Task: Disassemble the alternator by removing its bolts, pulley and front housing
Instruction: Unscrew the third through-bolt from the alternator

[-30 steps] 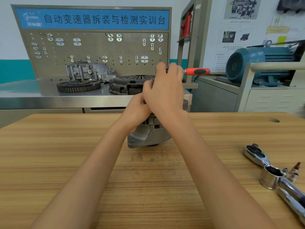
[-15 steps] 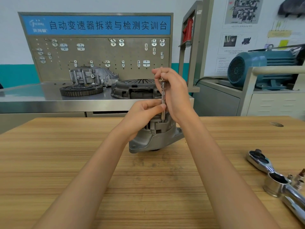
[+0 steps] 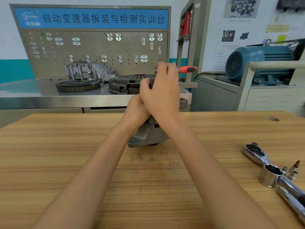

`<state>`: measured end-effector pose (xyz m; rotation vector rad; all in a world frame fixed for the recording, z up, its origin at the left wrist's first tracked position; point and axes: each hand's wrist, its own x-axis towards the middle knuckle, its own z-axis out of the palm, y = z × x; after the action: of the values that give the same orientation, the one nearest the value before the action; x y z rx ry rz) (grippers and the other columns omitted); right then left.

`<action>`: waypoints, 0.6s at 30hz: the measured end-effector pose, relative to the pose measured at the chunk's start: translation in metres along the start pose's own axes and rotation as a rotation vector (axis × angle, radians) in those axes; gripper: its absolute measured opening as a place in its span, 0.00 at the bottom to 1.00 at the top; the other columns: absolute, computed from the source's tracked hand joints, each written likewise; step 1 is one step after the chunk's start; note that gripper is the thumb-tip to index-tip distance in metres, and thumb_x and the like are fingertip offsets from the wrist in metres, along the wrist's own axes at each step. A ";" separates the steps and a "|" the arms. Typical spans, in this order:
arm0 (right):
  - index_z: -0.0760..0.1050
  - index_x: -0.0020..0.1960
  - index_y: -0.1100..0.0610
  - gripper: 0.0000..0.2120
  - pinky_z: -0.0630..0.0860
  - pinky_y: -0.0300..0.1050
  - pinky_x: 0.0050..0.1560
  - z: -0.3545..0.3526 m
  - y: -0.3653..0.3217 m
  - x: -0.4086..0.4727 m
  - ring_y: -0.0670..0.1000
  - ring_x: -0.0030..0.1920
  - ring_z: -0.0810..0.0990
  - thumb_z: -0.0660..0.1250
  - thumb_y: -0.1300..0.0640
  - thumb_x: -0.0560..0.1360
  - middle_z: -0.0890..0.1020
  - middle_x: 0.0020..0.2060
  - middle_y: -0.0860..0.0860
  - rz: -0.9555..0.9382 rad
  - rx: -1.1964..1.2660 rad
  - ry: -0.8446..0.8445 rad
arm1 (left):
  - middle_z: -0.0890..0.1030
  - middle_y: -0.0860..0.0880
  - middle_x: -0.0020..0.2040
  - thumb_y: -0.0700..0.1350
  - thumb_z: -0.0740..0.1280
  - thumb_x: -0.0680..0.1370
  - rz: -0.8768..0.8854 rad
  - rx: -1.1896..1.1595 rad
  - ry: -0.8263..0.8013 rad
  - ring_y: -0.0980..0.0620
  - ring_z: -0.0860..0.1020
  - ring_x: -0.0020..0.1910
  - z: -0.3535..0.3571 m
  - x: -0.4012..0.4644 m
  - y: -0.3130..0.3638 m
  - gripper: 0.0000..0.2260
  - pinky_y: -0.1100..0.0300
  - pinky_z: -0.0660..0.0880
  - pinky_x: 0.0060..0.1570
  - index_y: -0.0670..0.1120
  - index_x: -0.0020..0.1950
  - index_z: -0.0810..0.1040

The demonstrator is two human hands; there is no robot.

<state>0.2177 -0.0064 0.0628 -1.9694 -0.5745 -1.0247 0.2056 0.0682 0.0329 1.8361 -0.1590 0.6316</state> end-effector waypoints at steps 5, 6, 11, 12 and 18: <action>0.73 0.46 0.59 0.03 0.68 0.36 0.43 -0.012 0.002 0.010 0.45 0.42 0.72 0.61 0.61 0.75 0.76 0.44 0.50 0.113 0.471 -0.060 | 0.84 0.54 0.36 0.36 0.66 0.77 0.013 -0.097 -0.161 0.60 0.82 0.38 -0.005 -0.003 0.001 0.11 0.69 0.76 0.40 0.49 0.39 0.82; 0.74 0.44 0.59 0.05 0.69 0.37 0.44 -0.013 0.003 0.012 0.47 0.41 0.74 0.60 0.62 0.76 0.78 0.40 0.50 0.165 0.591 -0.089 | 0.85 0.53 0.41 0.39 0.66 0.77 0.013 -0.103 -0.184 0.57 0.83 0.44 -0.006 -0.003 0.001 0.07 0.65 0.77 0.47 0.49 0.44 0.83; 0.75 0.38 0.59 0.09 0.71 0.35 0.44 -0.006 -0.006 0.007 0.46 0.35 0.73 0.59 0.62 0.74 0.81 0.40 0.59 0.148 0.817 -0.194 | 0.84 0.53 0.35 0.35 0.65 0.77 0.050 -0.126 -0.174 0.59 0.82 0.38 -0.010 -0.005 0.000 0.12 0.69 0.76 0.40 0.48 0.39 0.82; 0.75 0.40 0.64 0.09 0.69 0.33 0.40 -0.003 -0.009 0.004 0.47 0.34 0.72 0.59 0.62 0.74 0.79 0.40 0.62 0.121 0.778 -0.174 | 0.83 0.54 0.32 0.32 0.64 0.76 0.050 -0.128 -0.161 0.61 0.81 0.34 -0.012 -0.006 0.000 0.16 0.70 0.74 0.36 0.50 0.35 0.82; 0.72 0.45 0.60 0.05 0.68 0.27 0.40 0.000 -0.002 0.009 0.38 0.36 0.70 0.59 0.64 0.77 0.75 0.40 0.49 0.102 0.687 -0.113 | 0.82 0.55 0.29 0.32 0.63 0.76 0.033 -0.105 -0.140 0.63 0.80 0.31 -0.008 -0.007 0.001 0.22 0.71 0.73 0.32 0.53 0.28 0.82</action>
<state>0.2211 -0.0048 0.0711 -1.4273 -0.7586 -0.5467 0.1970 0.0735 0.0316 1.7788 -0.3099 0.5082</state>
